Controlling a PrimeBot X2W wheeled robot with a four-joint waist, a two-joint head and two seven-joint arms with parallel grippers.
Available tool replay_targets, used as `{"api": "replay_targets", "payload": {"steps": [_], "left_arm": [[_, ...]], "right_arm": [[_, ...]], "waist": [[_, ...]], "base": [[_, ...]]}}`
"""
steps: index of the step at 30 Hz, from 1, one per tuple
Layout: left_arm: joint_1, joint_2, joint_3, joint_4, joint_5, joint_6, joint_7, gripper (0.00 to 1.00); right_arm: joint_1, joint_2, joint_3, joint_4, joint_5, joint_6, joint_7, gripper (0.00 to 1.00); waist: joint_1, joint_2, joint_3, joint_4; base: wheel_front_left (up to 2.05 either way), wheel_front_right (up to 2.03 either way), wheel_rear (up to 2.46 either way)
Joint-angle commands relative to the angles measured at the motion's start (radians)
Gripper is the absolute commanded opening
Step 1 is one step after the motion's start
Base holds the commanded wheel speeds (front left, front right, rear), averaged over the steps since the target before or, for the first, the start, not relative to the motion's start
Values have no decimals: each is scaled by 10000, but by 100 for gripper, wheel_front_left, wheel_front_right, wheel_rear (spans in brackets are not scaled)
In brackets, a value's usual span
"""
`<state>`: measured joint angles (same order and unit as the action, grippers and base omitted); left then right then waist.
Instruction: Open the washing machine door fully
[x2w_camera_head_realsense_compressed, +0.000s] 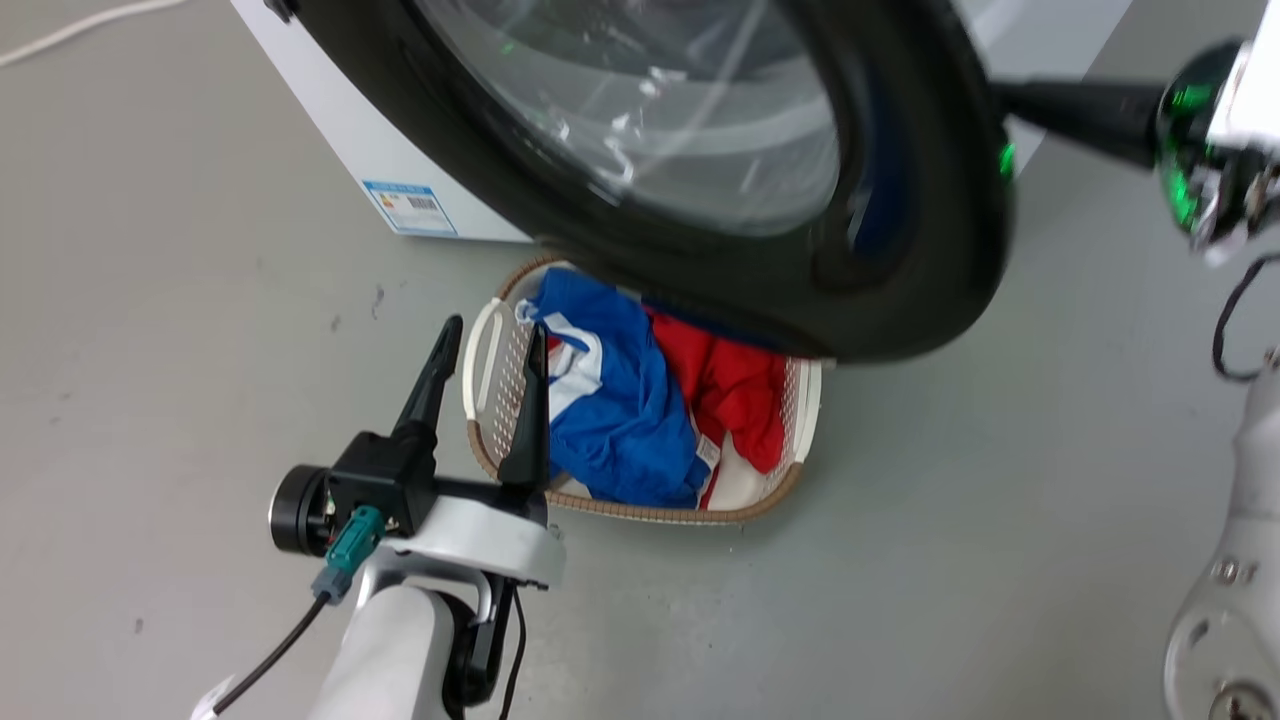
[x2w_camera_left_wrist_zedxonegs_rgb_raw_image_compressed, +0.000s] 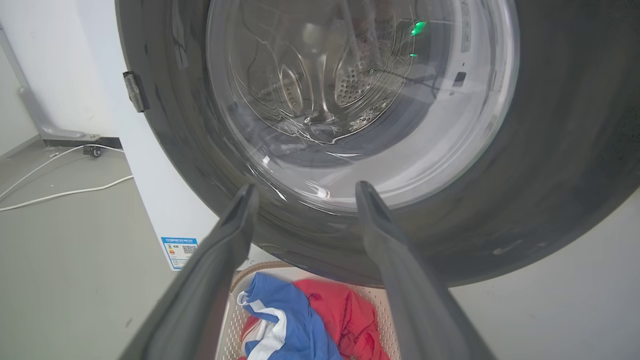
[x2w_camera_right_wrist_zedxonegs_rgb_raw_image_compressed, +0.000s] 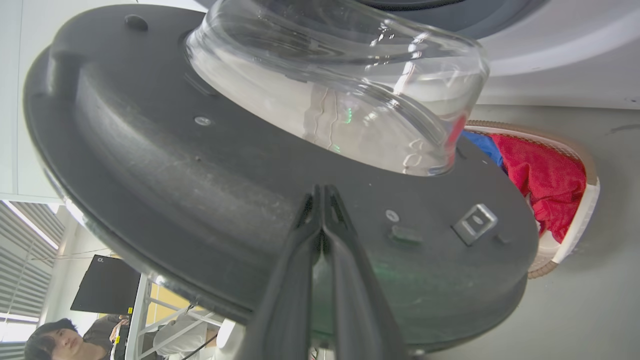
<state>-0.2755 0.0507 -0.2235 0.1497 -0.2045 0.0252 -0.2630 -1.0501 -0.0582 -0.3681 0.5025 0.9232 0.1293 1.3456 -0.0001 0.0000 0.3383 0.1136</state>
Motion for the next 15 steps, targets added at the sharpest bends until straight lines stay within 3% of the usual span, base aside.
{"api": "replay_targets", "payload": {"steps": [1, 15], "left_arm": [[149, -5, 20, 45, 16, -63, -26, 100], [797, -5, 102, 192, -45, -134, -26, 100]], "right_arm": [[424, 95, 95, -184, 154, 26, 164, 0], [3249, 109, 2963, -1655, 3151, 26, -402, 0]], "waist": [[1, 0, -278, 62], [1, 0, -1041, 440]], "base": [[0, 0, 0], [0, 0, 0]]}}
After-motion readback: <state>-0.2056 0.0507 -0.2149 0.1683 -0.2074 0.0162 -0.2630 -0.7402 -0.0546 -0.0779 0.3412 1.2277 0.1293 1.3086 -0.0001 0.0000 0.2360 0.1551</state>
